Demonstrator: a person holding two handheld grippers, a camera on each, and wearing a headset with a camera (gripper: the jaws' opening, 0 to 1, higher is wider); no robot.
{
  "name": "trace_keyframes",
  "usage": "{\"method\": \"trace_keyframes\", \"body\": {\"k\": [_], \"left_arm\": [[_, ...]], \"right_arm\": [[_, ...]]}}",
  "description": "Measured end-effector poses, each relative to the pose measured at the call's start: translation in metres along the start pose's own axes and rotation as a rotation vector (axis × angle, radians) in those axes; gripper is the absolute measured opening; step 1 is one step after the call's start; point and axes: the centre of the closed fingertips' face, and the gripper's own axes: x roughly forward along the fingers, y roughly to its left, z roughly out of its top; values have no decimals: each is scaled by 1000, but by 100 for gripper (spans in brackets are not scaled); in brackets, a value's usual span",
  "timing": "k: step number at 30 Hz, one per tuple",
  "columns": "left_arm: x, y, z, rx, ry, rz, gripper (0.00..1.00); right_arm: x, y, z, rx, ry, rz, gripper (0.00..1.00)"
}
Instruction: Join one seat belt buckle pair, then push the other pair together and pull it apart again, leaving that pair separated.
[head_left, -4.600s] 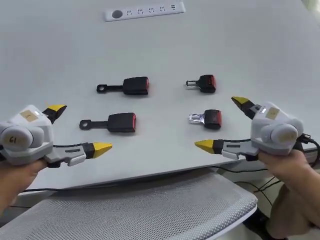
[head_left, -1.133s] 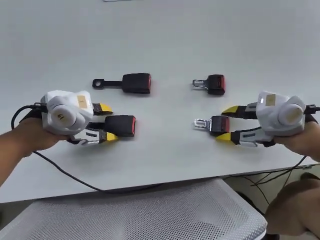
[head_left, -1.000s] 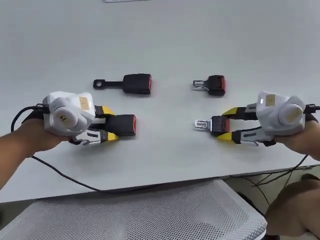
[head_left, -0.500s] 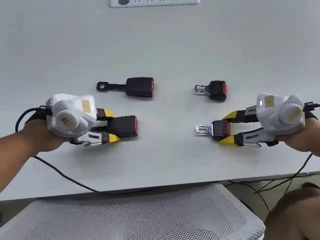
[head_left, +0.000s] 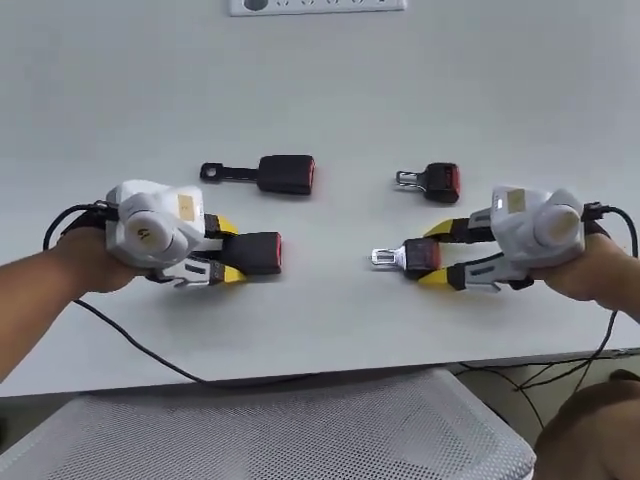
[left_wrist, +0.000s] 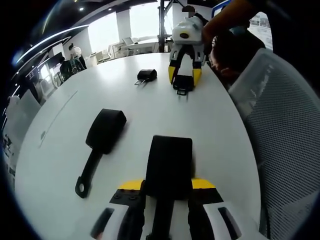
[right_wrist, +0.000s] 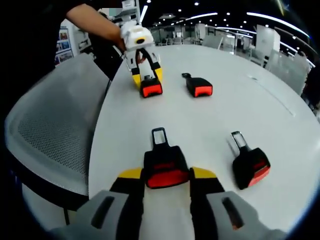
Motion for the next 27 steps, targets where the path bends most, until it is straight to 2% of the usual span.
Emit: {"method": "trace_keyframes", "body": {"k": [8, 17, 27], "left_arm": [[-1, 0, -1, 11, 11, -12, 34], [0, 0, -3, 12, 20, -13, 34], [-1, -1, -4, 6, 28, -12, 34]], "right_arm": [[23, 6, 25, -13, -47, 15, 34], [49, 19, 51, -22, -98, 52, 34], [69, 24, 69, 1, -147, 64, 34]]}}
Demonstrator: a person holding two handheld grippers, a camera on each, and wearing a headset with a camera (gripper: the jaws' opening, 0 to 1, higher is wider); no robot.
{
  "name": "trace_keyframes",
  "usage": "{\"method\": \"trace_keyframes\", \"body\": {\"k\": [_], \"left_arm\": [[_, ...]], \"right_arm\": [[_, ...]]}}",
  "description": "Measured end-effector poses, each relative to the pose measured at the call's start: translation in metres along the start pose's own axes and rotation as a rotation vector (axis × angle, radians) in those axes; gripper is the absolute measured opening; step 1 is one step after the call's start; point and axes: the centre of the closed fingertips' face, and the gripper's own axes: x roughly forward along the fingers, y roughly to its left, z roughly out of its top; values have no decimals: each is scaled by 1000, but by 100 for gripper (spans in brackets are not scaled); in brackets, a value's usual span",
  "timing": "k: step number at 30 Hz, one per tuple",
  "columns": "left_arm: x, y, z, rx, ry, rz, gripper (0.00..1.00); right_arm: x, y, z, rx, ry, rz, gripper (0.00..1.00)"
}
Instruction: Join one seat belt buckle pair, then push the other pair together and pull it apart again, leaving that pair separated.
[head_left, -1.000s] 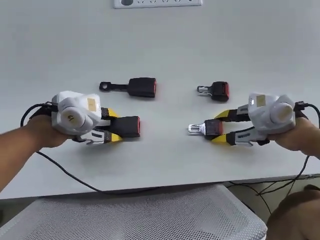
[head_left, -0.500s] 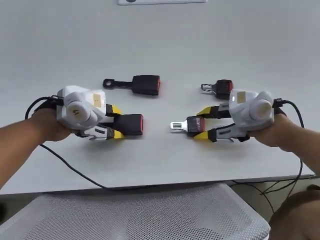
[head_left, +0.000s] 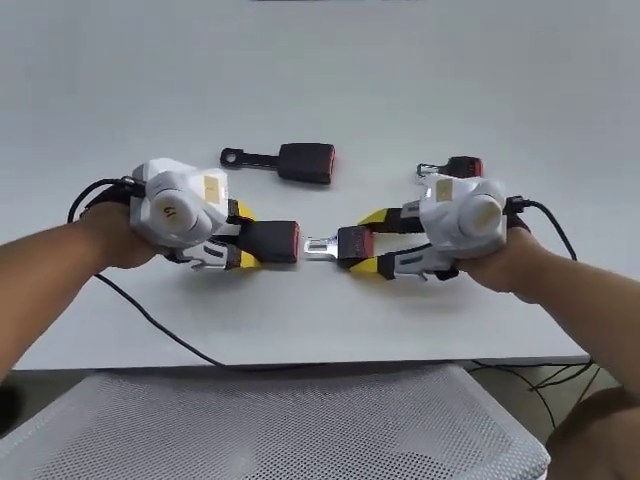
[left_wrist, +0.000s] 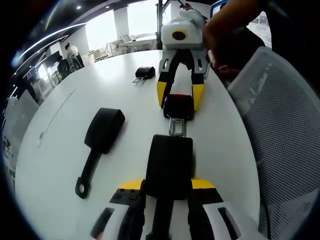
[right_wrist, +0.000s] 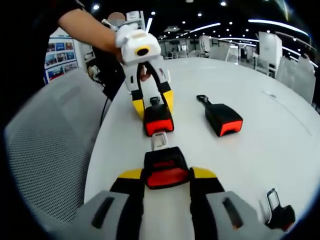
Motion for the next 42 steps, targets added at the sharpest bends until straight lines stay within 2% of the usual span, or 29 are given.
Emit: {"method": "trace_keyframes", "body": {"k": [3, 9, 14, 15, 16, 19, 23, 31, 32, 33, 42], "left_arm": [[0, 0, 0, 0, 2, 0, 34], [-1, -1, -1, 1, 2, -2, 34], [-1, -1, -2, 7, 11, -5, 34], [-2, -2, -2, 6, 11, -7, 34], [-2, -2, -3, 5, 8, -5, 34], [-2, -2, -2, 6, 8, 2, 34], [-2, -3, -2, 17, 16, -3, 33], [-1, -3, -2, 31, 22, -8, 33], [-2, -3, -3, 33, 24, -14, 33], [-2, -3, -3, 39, 26, -16, 33], [-2, -6, -3, 39, 27, -17, 33]], "right_arm": [[4, -1, 4, 13, -24, 1, 34], [1, -3, 2, -1, -14, -5, 34], [16, -1, 13, -17, -11, -12, 34], [13, -3, 10, -53, 13, -15, 34], [13, -5, 10, -20, 0, -11, 34], [12, -6, 7, 0, -7, -15, 34], [17, -6, 8, 3, 8, -23, 34], [32, -2, 17, 11, 3, -33, 34], [30, -3, 12, 17, 37, -43, 34], [31, -4, 13, 19, 18, -37, 34], [35, -4, 15, 13, 35, -49, 34]]}}
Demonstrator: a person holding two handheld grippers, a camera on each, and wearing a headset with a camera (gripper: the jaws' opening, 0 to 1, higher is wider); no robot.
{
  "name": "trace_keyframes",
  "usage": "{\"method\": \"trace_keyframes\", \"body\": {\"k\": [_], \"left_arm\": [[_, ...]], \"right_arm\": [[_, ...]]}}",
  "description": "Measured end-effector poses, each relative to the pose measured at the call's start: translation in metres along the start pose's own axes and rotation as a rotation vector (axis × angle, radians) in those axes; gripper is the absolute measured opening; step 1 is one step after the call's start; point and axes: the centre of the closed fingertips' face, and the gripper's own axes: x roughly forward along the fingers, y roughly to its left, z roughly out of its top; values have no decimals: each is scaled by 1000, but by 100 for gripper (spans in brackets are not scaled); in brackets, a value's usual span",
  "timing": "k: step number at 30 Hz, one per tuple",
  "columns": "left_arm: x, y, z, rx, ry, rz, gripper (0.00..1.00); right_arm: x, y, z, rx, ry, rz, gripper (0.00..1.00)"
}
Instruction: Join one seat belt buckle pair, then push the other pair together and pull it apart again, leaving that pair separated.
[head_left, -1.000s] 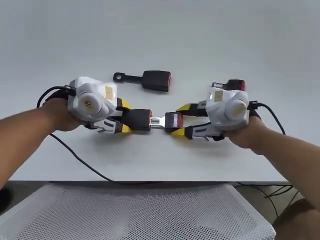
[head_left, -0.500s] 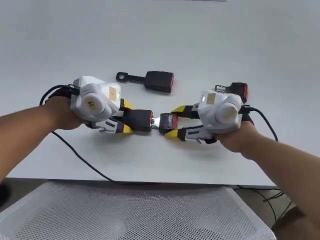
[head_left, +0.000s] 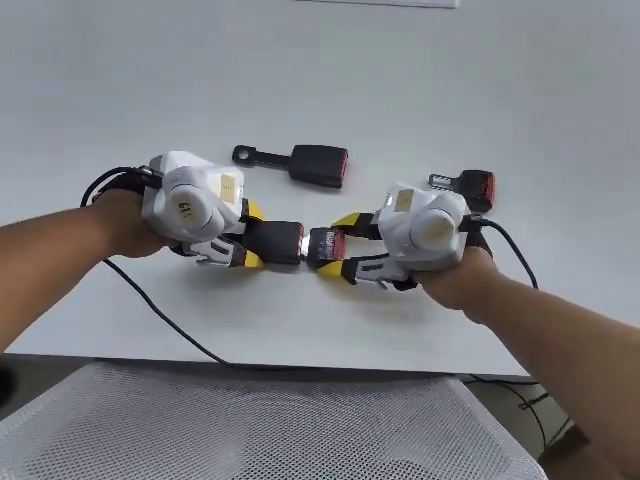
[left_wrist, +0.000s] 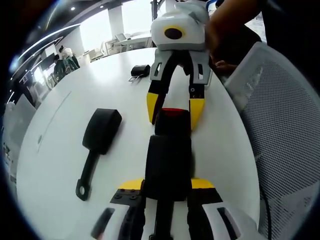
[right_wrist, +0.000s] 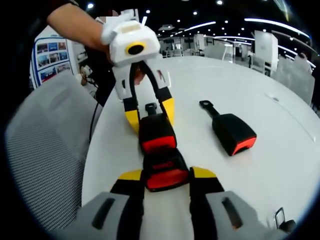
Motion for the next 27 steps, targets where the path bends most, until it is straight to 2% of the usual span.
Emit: {"method": "trace_keyframes", "body": {"k": [9, 17, 23, 24, 25, 27], "left_arm": [[0, -1, 0, 2, -13, -3, 33], [-2, 0, -2, 11, -59, -21, 32], [-3, 1, -2, -1, -86, -26, 32], [-3, 1, -2, 0, -88, -25, 31], [-3, 1, -2, -9, -98, -24, 31], [-3, 2, -3, -18, -111, -21, 31]], "right_arm": [[2, -1, 1, -19, -2, 0, 33], [0, 0, 2, -82, -19, 1, 33], [0, -1, 3, -68, -56, -16, 32], [0, -1, 3, -62, -60, -17, 32], [0, -1, 4, -21, -81, -13, 32], [0, -1, 3, -26, -90, -17, 32]]}}
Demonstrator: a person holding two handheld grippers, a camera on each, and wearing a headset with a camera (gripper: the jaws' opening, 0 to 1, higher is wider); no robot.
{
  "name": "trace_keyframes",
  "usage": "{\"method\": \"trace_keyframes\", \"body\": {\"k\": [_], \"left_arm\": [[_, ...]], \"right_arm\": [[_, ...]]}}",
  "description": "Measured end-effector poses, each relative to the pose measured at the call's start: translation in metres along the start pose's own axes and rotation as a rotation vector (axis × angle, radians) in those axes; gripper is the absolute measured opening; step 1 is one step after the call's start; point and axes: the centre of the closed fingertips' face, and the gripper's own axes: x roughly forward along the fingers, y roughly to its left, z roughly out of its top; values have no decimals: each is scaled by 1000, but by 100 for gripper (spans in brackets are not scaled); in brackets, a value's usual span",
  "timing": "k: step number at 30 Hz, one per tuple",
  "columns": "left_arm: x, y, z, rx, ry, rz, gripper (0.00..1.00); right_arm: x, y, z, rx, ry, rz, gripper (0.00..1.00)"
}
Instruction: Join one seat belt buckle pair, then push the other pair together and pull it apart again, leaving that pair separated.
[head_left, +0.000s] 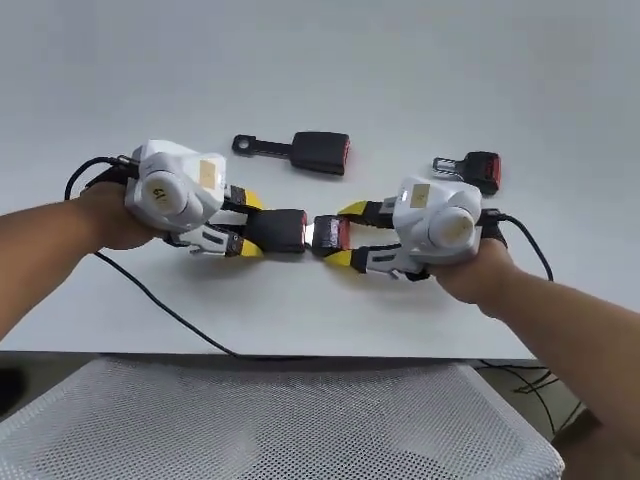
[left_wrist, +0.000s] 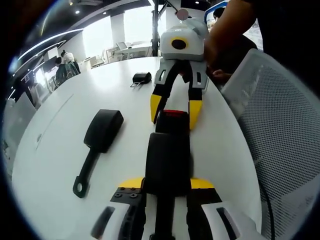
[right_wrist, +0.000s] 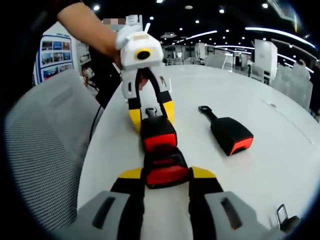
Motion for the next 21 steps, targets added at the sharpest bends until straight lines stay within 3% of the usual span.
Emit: {"method": "trace_keyframes", "body": {"k": [12, 21], "left_arm": [[1, 0, 0, 29, 7, -22, 31], [1, 0, -1, 21, -3, -18, 31]], "right_arm": [[0, 0, 2, -43, 1, 2, 31], [0, 0, 2, -56, -4, -24, 31]]}}
